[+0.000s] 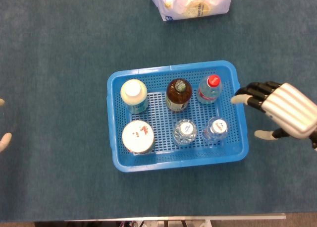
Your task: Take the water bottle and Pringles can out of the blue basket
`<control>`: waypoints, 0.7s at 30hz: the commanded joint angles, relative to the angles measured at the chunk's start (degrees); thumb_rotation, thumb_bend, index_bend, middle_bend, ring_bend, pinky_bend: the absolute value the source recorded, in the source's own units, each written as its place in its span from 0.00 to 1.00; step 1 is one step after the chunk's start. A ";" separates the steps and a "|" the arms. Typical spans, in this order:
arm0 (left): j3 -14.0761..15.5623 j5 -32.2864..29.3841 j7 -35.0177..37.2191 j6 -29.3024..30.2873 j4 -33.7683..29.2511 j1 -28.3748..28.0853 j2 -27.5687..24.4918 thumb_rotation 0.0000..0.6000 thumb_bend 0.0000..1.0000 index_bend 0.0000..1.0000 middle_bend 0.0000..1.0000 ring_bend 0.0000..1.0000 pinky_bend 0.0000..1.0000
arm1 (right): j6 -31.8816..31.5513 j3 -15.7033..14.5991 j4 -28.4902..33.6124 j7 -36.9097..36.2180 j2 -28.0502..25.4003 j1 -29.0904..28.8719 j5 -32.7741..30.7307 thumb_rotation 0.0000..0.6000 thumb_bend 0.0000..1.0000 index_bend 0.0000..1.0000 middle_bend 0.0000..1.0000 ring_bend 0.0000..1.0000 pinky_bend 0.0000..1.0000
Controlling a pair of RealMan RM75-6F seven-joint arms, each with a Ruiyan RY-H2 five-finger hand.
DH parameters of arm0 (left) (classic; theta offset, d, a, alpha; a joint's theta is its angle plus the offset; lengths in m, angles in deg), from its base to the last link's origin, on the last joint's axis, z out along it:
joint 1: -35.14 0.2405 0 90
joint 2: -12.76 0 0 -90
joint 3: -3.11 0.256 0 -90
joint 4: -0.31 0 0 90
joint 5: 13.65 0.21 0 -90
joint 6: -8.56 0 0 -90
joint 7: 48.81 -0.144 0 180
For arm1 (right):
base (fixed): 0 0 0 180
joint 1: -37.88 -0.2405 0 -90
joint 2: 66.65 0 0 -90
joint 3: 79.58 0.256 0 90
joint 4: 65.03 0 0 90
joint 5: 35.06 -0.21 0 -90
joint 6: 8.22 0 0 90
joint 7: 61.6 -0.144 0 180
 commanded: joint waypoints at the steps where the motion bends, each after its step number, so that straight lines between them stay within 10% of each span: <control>1: -0.04 -0.19 0.24 0.26 0.04 0.26 -0.15 1.00 0.18 0.28 0.26 0.18 0.34 | 0.93 0.05 -1.15 -1.34 1.10 -1.56 0.81 1.00 0.00 0.27 0.29 0.24 0.40; 21: -0.10 -0.52 0.79 0.25 0.41 0.81 -0.07 1.00 0.18 0.28 0.26 0.18 0.35 | 4.76 -1.47 -5.01 -6.60 5.18 -9.60 3.22 1.00 0.00 0.27 0.31 0.24 0.41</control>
